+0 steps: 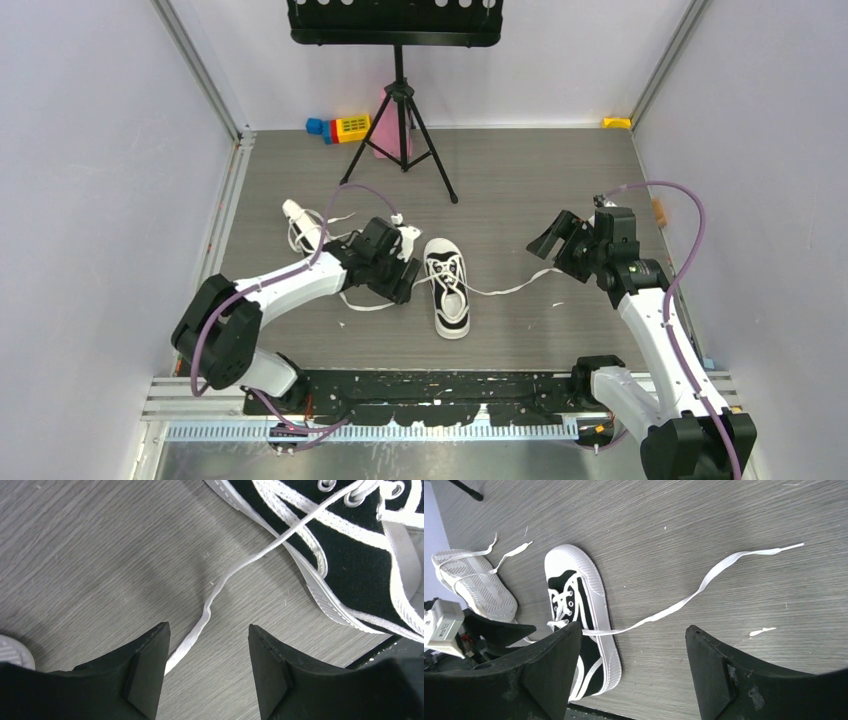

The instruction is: Tie the shoes

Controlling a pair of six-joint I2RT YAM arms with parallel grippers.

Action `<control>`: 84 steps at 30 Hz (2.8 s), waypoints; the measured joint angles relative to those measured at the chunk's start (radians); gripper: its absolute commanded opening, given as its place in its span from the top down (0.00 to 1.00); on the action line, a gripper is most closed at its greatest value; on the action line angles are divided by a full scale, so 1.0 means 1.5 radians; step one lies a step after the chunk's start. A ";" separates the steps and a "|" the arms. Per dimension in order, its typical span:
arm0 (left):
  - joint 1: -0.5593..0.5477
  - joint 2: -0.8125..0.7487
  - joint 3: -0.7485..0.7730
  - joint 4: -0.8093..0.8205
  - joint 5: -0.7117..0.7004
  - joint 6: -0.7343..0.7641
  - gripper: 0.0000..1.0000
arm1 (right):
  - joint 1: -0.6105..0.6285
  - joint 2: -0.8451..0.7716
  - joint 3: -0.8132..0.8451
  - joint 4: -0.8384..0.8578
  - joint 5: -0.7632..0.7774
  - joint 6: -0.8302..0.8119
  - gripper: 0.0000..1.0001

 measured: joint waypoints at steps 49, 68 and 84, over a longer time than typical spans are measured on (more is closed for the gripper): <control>0.030 -0.040 -0.042 0.317 0.108 -0.137 1.00 | 0.293 0.302 0.100 0.241 -0.176 -0.016 0.58; 0.061 0.023 -0.051 0.449 0.212 -0.214 1.00 | 0.319 0.392 0.113 0.370 -0.216 0.028 0.57; 0.064 0.035 -0.070 0.489 0.234 -0.240 1.00 | 0.319 0.421 0.098 0.449 -0.217 0.077 1.00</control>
